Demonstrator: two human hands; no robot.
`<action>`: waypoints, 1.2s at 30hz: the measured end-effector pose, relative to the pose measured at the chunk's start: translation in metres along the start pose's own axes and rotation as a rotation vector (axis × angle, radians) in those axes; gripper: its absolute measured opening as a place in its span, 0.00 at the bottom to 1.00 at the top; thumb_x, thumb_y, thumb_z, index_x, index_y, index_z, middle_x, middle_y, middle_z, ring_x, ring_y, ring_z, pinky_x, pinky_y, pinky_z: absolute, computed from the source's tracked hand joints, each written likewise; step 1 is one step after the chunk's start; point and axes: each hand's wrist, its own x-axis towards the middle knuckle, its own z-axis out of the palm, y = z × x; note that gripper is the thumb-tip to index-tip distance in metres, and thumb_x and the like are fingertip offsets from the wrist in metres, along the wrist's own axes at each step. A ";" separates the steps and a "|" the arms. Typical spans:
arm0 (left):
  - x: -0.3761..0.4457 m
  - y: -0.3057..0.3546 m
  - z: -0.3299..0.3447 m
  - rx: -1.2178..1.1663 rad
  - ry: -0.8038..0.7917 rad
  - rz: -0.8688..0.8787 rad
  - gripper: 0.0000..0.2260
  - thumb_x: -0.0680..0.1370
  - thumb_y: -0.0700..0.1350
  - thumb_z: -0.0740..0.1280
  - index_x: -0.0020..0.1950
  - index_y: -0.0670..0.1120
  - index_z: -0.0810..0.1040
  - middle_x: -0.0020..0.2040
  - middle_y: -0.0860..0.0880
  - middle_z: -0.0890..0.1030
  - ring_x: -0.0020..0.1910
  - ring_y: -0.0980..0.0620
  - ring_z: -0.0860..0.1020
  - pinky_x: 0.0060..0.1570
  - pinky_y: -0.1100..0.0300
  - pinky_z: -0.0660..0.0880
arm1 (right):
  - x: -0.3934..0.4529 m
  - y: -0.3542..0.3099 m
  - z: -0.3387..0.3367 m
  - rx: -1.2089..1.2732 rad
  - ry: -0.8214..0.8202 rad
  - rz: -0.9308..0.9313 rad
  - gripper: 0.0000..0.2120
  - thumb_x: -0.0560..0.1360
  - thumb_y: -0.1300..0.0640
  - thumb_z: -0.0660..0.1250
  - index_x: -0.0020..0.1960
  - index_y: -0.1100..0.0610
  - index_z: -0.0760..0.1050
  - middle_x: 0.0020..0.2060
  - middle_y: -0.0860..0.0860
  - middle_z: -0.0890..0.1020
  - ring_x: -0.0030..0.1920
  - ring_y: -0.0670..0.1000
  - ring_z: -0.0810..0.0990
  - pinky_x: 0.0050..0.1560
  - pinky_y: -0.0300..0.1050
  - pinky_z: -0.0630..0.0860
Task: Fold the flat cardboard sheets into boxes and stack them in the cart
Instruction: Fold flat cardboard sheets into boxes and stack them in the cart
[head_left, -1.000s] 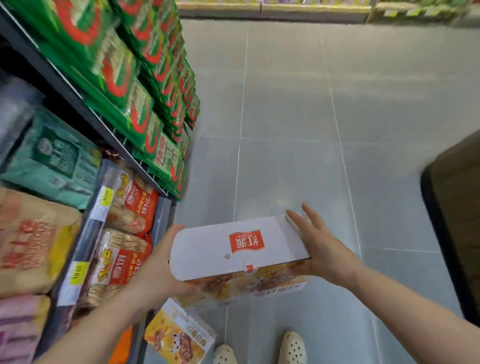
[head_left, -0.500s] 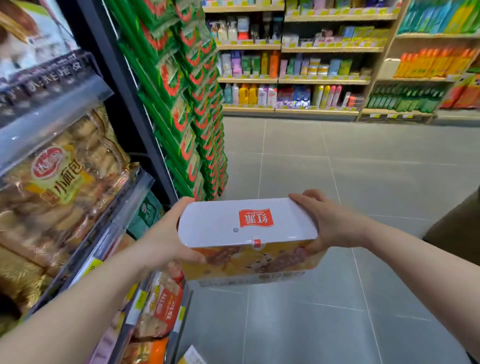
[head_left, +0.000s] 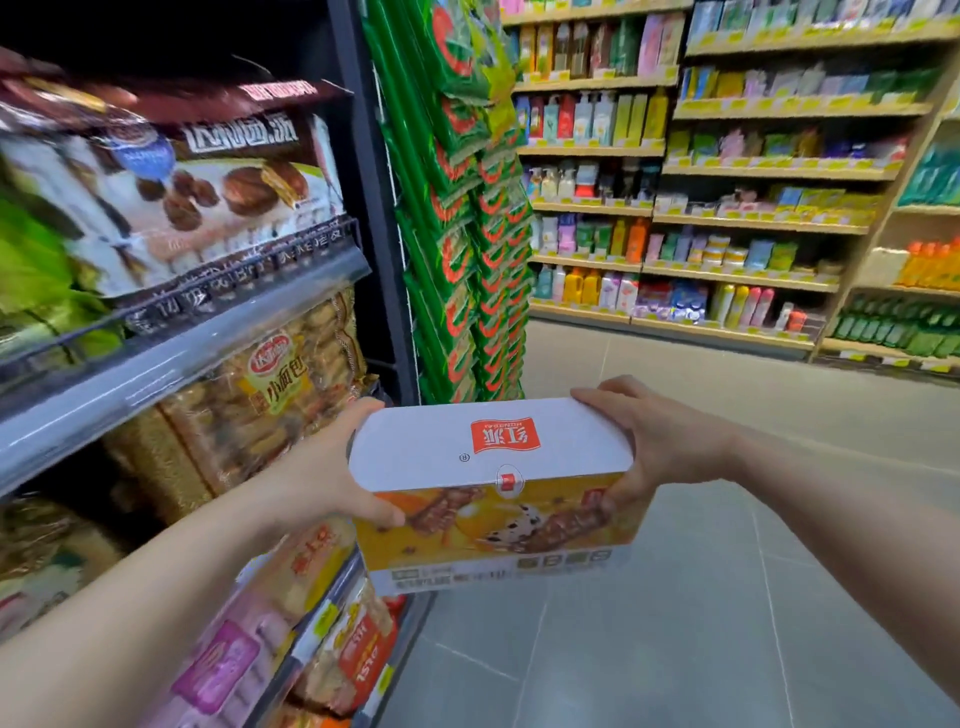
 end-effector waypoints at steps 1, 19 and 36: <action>-0.008 0.003 0.001 0.014 0.035 -0.019 0.35 0.64 0.40 0.76 0.56 0.63 0.56 0.47 0.65 0.67 0.53 0.53 0.68 0.40 0.76 0.62 | 0.002 -0.001 -0.003 -0.013 -0.009 -0.036 0.47 0.63 0.51 0.77 0.74 0.51 0.52 0.65 0.50 0.60 0.66 0.50 0.62 0.60 0.32 0.60; -0.275 -0.024 0.099 -0.249 0.626 -0.704 0.43 0.65 0.42 0.76 0.69 0.59 0.52 0.56 0.59 0.67 0.56 0.53 0.67 0.43 0.69 0.69 | -0.003 -0.140 0.087 -0.225 -0.463 -0.798 0.57 0.53 0.45 0.80 0.74 0.50 0.52 0.62 0.45 0.58 0.66 0.47 0.62 0.64 0.31 0.58; -0.593 -0.038 0.236 -0.487 1.132 -1.182 0.44 0.62 0.43 0.78 0.69 0.56 0.55 0.54 0.57 0.67 0.54 0.55 0.66 0.41 0.62 0.68 | -0.201 -0.371 0.281 -0.491 -0.821 -1.396 0.55 0.59 0.48 0.79 0.75 0.50 0.48 0.68 0.49 0.57 0.69 0.48 0.58 0.55 0.29 0.56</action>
